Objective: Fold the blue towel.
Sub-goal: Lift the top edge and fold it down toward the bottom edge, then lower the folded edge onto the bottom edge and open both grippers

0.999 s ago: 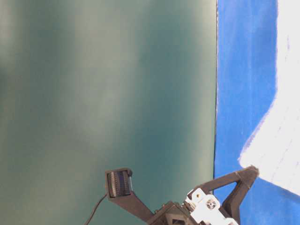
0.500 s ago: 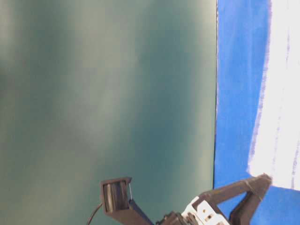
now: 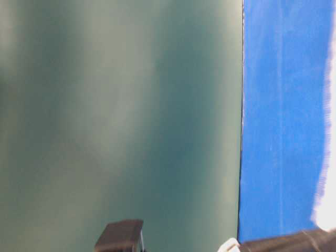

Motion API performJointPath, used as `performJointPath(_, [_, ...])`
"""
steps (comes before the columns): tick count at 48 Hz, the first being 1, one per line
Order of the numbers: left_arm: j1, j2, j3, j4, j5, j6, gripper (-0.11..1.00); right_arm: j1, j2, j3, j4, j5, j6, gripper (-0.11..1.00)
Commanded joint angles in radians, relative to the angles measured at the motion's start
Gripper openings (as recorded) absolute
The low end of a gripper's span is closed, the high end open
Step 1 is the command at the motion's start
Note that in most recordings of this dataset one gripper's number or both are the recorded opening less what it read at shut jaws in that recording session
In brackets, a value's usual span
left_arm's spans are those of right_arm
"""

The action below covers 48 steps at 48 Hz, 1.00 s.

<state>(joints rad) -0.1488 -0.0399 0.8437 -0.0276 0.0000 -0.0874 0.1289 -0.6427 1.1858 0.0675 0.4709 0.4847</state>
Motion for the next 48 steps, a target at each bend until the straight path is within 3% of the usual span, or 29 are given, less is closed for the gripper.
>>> performJointPath(1, [-0.052,-0.025,-0.021,0.0,-0.003,-0.002,0.01,0.069,-0.003,-0.025,0.003,0.003,0.028,0.05])
performJointPath(10, [-0.138,-0.021,-0.038,0.0,-0.003,-0.018,0.01,0.225,0.003,-0.032,0.003,-0.025,0.117,0.05])
performJointPath(20, [-0.184,-0.011,-0.052,0.0,-0.003,-0.034,0.01,0.327,0.055,-0.044,0.003,-0.098,0.173,0.05])
performJointPath(35, [-0.212,-0.005,-0.057,0.0,0.015,-0.032,0.01,0.405,0.175,-0.103,0.003,-0.12,0.195,0.05])
performJointPath(48, [-0.21,-0.005,-0.06,0.0,0.012,-0.037,0.02,0.411,0.201,-0.117,0.003,-0.12,0.238,0.05])
